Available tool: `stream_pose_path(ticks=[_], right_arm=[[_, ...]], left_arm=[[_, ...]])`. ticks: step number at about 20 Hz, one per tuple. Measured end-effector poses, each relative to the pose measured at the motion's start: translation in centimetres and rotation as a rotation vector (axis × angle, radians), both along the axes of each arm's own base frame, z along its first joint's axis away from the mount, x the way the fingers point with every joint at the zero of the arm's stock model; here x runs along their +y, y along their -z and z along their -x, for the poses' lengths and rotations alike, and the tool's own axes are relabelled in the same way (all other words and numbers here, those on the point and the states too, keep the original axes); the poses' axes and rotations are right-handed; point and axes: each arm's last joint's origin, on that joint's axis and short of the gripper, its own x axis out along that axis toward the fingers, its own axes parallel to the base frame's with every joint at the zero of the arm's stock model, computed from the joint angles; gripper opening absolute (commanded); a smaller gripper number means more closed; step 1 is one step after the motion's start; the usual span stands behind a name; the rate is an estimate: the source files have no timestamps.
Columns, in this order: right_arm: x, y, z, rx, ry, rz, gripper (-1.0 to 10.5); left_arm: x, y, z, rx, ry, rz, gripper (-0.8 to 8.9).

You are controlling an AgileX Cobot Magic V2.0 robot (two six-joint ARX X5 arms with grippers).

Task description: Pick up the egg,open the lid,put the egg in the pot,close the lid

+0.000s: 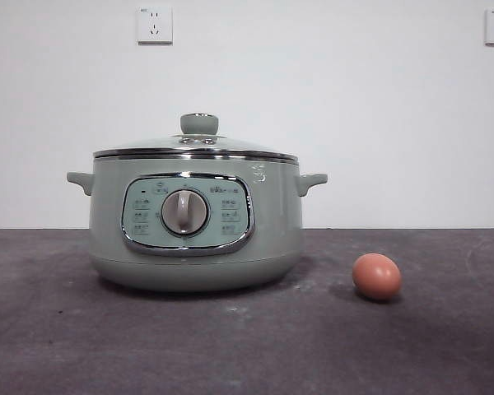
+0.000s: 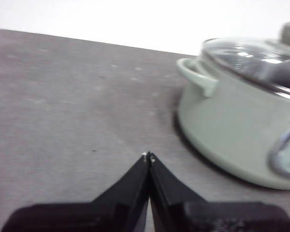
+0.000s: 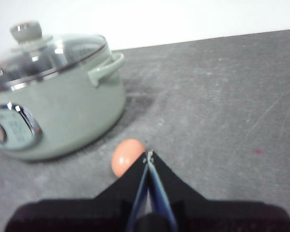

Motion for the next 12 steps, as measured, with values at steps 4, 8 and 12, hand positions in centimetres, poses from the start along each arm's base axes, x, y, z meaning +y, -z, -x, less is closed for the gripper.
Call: stream_pose_path(ticks=[4, 8, 12], right_arm=[[0.0, -0.3, 0.0, 0.027, 0.013, -0.101, -0.1], [0.0, -1.6, 0.1, 0.051, 0.021, -0.183, -0.1], [0.0, -3.4, 0.1, 0.075, 0.025, -0.203, -0.1]], left_arm=[[-0.2, -0.2, 0.0, -0.002, 0.044, 0.08, -0.07], [-0.3, -1.7, 0.4, -0.011, 0.086, 0.134, -0.07], [-0.4, -4.2, 1.2, -0.027, 0.098, 0.142, -0.07]])
